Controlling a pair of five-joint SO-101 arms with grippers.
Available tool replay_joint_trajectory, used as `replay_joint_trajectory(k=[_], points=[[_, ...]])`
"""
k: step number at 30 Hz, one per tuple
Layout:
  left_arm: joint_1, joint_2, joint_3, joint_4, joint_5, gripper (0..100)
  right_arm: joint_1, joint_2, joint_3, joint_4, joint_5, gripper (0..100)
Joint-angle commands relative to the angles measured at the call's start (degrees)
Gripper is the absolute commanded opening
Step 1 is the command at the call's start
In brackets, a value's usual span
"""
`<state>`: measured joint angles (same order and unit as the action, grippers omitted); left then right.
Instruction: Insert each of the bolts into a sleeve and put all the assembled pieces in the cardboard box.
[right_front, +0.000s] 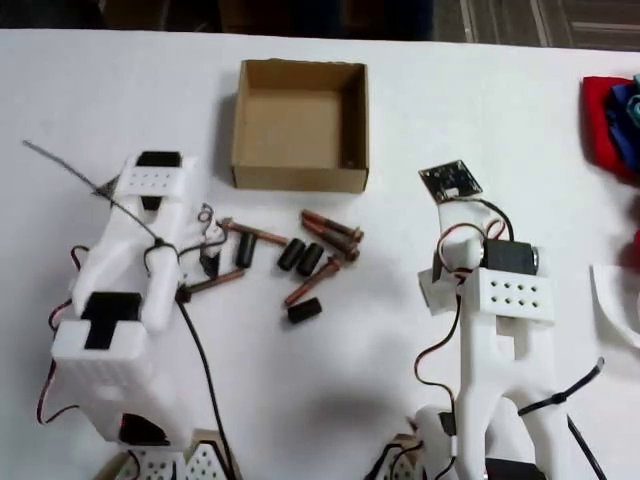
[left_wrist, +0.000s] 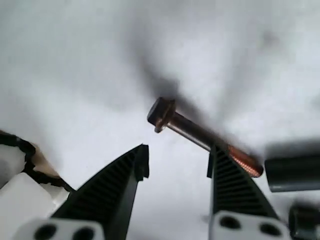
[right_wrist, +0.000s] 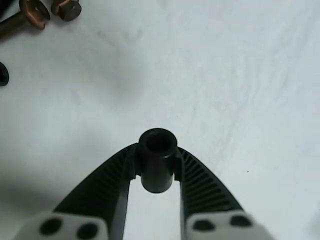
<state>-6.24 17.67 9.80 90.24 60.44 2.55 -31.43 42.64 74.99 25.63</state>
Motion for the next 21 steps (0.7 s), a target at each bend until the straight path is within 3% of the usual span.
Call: replay_joint_trajectory(k=[1, 10, 17, 21], points=[[-0.09, 3.52, -1.45, -1.14, 0.35, 21, 0.13, -1.98, -0.35, -0.4, 0.35, 2.1], [0.26, 13.45, -7.78, -0.53, 0.09, 21, 0.13, -1.98, -0.35, -0.4, 0.35, 2.1], [3.43, 18.37, -16.48, 9.85, -9.67, 21, 0.48, -1.98, -0.35, -0.31, 0.35, 2.1], [3.34, 21.54, -20.97, 10.64, -15.82, 21, 0.4, -1.98, -0.35, -0.31, 0.35, 2.1]])
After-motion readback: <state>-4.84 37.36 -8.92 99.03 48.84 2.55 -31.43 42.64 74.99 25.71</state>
